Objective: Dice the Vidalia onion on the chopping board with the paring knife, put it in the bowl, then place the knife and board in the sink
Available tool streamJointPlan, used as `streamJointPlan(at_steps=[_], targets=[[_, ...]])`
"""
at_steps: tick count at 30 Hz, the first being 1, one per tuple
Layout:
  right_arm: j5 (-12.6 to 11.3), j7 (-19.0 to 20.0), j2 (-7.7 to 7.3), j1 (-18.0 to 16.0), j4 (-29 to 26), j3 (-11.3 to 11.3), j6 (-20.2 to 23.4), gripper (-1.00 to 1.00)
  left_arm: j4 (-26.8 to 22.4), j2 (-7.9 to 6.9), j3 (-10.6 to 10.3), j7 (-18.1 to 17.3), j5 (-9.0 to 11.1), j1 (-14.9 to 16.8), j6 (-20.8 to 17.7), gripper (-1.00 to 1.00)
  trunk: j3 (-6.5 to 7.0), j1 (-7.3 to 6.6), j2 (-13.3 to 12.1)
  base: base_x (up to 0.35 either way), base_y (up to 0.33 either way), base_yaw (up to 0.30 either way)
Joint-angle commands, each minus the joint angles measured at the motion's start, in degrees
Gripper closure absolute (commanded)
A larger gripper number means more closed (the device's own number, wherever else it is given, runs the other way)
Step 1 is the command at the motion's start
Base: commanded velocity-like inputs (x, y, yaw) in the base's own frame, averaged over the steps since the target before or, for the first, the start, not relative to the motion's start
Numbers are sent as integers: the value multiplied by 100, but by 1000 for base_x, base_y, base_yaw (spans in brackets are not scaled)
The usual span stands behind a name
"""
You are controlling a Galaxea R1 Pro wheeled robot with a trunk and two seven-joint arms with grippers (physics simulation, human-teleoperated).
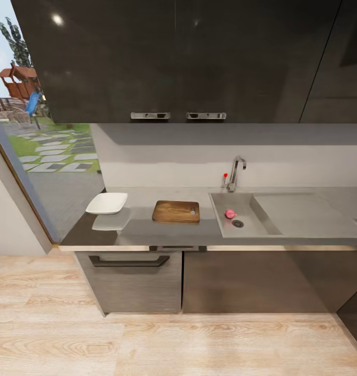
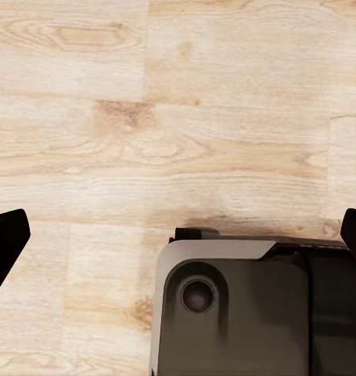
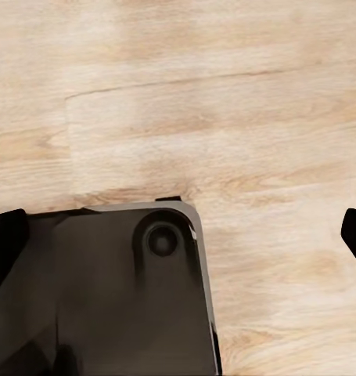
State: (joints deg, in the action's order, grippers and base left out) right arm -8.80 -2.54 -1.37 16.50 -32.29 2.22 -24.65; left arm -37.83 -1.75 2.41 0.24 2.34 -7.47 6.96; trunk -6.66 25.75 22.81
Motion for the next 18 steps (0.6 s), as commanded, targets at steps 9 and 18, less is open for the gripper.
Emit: streamJointPlan(at_steps=[9,18], targets=[[-4,-19,63,2,-411,24,-322,-100,-4,0,-3,2,22,-2,8,-100,-9,4,10,0,0,0],[19,-58,41,2,-2250,24,-570,-100,0,0,-3,2,22,-1,8,-100,-9,4,10,0,0,0]])
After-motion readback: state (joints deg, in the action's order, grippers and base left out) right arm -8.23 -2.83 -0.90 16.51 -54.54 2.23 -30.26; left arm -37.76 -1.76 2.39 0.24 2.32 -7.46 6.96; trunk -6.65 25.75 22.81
